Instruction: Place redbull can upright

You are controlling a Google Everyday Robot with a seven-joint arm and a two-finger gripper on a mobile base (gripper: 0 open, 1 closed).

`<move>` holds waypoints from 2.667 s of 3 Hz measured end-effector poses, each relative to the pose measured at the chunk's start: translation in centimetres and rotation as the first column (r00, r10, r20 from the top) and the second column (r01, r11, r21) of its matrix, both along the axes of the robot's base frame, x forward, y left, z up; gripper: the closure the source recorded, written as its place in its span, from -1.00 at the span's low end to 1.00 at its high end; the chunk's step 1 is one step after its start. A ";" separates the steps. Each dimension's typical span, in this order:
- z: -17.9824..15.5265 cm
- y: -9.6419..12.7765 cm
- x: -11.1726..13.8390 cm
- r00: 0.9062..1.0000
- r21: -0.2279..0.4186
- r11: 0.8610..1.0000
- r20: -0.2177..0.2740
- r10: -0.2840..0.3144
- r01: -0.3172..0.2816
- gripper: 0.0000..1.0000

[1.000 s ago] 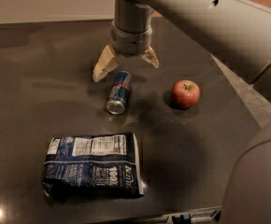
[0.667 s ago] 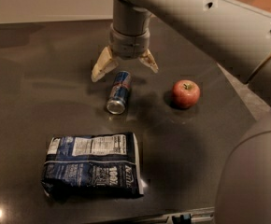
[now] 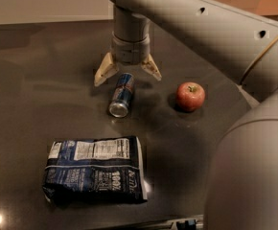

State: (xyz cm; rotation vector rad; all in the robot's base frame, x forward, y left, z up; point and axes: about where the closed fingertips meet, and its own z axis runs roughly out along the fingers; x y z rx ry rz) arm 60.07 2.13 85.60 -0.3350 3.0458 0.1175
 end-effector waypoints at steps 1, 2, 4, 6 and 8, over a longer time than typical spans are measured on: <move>-0.9 0.0 0.5 1.000 -0.039 0.999 -0.014 -0.024 0.023 -1.00; -1.5 0.3 0.8 0.999 -0.069 0.997 -0.017 -0.031 0.030 -0.63; -1.4 0.7 0.9 1.000 -0.070 0.998 0.001 0.010 -0.010 0.28; 3.1 2.5 2.0 0.975 -0.056 0.981 0.109 0.193 -0.188 1.00; 7.0 4.7 3.6 0.859 0.001 0.904 0.314 0.405 -0.427 1.00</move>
Offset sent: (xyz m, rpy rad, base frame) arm 0.0058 0.0003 -0.0177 -0.1212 0.0426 -0.0404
